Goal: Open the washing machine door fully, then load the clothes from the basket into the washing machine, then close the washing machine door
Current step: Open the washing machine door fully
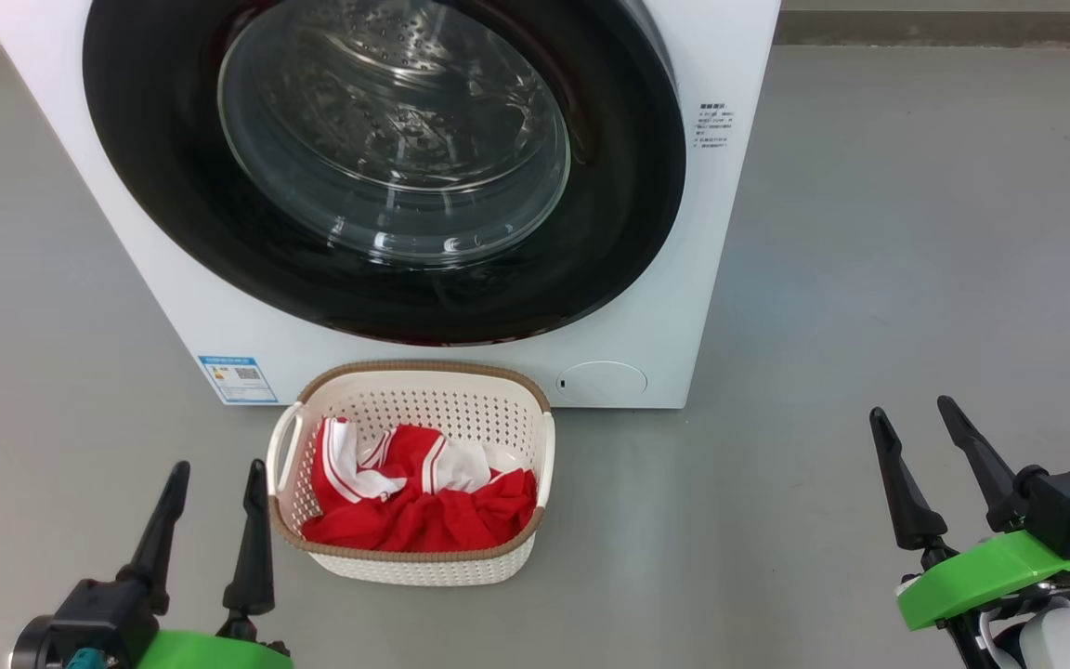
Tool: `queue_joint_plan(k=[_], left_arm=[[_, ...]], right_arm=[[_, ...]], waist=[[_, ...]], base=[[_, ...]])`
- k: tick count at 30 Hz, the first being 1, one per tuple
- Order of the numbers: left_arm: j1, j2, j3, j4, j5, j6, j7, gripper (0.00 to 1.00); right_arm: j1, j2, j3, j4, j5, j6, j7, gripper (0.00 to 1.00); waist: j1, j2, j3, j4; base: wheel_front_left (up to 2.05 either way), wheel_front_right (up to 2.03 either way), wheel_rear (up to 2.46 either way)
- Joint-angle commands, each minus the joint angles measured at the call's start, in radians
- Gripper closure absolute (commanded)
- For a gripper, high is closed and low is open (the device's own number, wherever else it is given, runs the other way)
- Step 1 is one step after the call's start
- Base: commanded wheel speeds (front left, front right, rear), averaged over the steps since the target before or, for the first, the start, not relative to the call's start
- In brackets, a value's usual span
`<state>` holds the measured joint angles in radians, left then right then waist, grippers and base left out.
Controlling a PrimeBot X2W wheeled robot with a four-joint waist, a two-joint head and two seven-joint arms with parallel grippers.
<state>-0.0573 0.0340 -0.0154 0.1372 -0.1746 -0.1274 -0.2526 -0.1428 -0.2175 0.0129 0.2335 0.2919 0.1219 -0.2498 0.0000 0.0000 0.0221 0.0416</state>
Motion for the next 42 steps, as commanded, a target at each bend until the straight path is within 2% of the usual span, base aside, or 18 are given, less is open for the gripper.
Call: queue_joint_plan(k=[1, 22, 42], left_arm=[[-0.042, 0.016, 0.029, -0.028, -0.005, -0.002, -0.009, 0.0], [-0.051, 0.016, 0.021, -0.025, 0.001, -0.003, -0.009, 0.0], [-0.095, 0.016, 0.006, -0.043, -0.009, -0.003, -0.009, 0.0]], right_arm=[[-0.027, -0.013, 0.017, -0.024, 0.003, 0.009, -0.012, 0.0], [-0.05, -0.015, 0.009, -0.016, 0.015, 0.009, -0.012, 0.0], [-0.173, -0.059, -0.036, -0.004, 0.057, 0.009, -0.012, 0.0]], waist=[[0.0, 0.0, 0.002, 0.0], [0.0, 0.0, 0.023, 0.001], [0.0, 0.0, 0.108, 0.033]], base=[[0.0, 0.0, 0.0], [0.0, 0.0, 0.0], [0.0, 0.0, 0.0]])
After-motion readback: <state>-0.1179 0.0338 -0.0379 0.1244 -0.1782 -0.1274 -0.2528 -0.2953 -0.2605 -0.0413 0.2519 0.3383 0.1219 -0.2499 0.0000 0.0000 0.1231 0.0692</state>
